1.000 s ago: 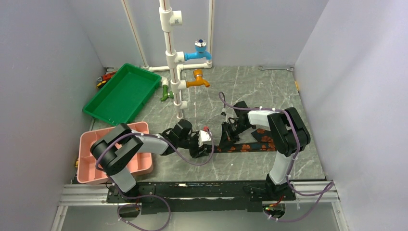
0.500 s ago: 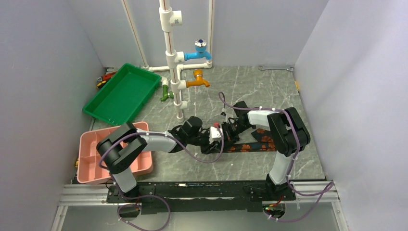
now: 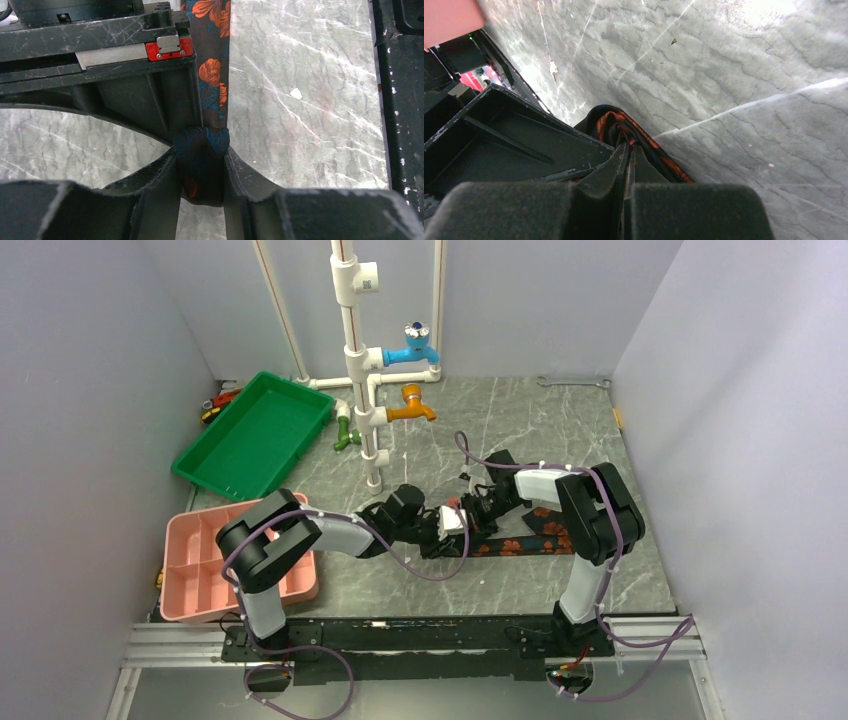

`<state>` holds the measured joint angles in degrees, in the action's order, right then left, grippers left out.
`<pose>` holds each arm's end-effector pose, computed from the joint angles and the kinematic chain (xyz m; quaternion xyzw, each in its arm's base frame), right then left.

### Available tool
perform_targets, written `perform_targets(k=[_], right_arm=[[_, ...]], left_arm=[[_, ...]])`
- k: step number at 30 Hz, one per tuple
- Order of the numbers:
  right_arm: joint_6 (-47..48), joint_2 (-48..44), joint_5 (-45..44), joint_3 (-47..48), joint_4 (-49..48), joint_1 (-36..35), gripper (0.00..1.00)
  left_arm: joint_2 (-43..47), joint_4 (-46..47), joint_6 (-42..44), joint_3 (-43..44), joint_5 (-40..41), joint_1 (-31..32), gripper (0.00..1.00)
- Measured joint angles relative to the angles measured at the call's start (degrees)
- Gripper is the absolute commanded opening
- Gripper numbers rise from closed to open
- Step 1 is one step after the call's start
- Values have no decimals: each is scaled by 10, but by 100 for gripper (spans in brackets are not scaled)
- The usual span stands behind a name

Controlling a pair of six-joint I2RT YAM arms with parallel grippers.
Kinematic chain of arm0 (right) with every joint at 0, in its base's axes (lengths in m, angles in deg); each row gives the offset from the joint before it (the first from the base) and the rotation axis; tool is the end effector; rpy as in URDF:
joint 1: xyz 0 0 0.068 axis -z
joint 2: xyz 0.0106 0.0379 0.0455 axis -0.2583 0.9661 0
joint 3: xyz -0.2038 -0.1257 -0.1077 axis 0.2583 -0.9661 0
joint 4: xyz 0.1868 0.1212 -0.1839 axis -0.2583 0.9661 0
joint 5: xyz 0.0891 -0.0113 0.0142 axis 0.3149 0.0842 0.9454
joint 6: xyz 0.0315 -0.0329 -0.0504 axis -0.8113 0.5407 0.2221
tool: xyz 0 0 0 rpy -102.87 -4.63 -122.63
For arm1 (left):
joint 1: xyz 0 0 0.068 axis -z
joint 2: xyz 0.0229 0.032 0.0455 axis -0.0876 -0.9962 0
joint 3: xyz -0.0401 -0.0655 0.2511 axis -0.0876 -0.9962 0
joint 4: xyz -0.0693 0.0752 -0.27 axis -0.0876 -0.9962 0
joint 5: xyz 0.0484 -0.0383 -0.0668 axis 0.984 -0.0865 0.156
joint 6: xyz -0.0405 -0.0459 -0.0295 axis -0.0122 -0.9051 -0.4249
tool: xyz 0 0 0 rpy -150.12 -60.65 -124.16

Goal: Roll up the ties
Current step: Roll the tie at the center of the board.

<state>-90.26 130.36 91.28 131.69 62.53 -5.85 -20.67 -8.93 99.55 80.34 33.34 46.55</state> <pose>0.2872 0.1499 0.0677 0.1216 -0.9156 -0.3826 0.0225 0.2114 -0.3119 0.0980 0.5718 0.6235 -0.3709 0.3831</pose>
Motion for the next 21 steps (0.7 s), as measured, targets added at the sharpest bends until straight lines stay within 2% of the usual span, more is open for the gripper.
perform_targets(k=[6,11,14,18,21], right_arm=[[0,-10,-3,-5,-1,2,4],[2,-16,-7,-7,-2,2,16],[3,-21,-7,-7,6,6,20],[7,-38,-7,-5,36,25,27],[16,-60,-2,0,61,47,36]], left_arm=[[0,-13,16,-7,21,1,34],[0,-21,30,-12,38,6,34],[1,-24,35,-12,45,9,34],[1,-34,37,-7,52,11,33],[1,-45,37,-2,54,12,33]])
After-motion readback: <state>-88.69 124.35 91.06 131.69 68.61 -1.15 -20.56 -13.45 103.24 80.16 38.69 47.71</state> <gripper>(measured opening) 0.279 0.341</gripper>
